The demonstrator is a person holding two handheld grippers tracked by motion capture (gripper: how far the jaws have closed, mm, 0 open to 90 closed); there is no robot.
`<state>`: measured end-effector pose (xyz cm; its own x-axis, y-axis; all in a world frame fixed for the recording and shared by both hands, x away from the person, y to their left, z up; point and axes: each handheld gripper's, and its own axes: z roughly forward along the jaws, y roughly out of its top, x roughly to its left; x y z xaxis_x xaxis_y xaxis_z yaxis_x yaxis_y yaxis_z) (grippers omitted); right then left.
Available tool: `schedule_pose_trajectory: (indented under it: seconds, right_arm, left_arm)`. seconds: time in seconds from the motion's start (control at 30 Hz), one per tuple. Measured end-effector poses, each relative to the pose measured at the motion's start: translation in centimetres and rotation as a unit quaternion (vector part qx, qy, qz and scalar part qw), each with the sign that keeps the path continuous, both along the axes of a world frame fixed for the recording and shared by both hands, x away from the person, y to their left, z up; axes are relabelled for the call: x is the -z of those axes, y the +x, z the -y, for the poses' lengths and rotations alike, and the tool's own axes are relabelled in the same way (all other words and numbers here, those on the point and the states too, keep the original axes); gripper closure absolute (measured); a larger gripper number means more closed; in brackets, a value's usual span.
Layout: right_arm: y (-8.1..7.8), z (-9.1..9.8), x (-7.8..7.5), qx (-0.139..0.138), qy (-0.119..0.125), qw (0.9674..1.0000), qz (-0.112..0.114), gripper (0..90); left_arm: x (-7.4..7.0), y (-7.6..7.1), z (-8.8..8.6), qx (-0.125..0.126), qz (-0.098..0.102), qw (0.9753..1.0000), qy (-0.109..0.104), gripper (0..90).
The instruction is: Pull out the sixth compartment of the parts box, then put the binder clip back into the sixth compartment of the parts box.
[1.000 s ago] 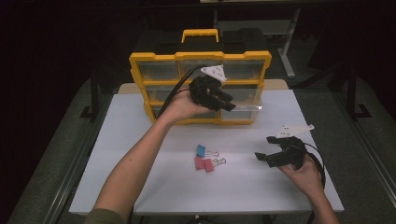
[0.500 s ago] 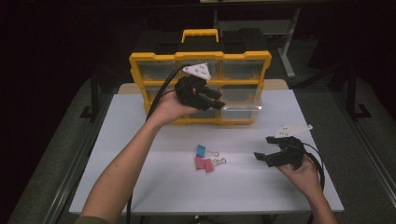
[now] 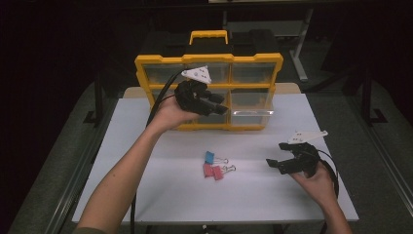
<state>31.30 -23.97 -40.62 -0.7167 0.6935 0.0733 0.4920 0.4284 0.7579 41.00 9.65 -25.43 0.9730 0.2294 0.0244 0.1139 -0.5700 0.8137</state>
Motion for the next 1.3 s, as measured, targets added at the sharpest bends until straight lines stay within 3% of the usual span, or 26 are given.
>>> schedule_pose_trajectory:
  seconds: [0.13,0.2,0.43,1.3]
  right_arm:
    - [0.0,0.1,0.0,-0.001,0.0,1.0,-0.001,19.0]
    - [0.0,0.1,0.0,0.0,0.0,1.0,-0.002,19.0]
    - [0.0,0.2,0.1,0.001,0.001,1.0,-0.003,18.9]
    - [0.0,0.2,0.0,0.0,0.002,1.0,0.0,19.0]
  left_arm:
    - [0.0,-0.3,-0.4,-0.005,-0.003,1.0,0.001,55.6]
    - [-0.1,-0.4,-0.8,-0.001,0.005,1.0,0.003,55.3]
    - [0.3,-0.8,-2.0,-0.02,-0.002,0.9998,-0.009,53.6]
    - [2.1,-2.3,-6.4,-0.067,-0.011,0.9977,-0.01,49.3]
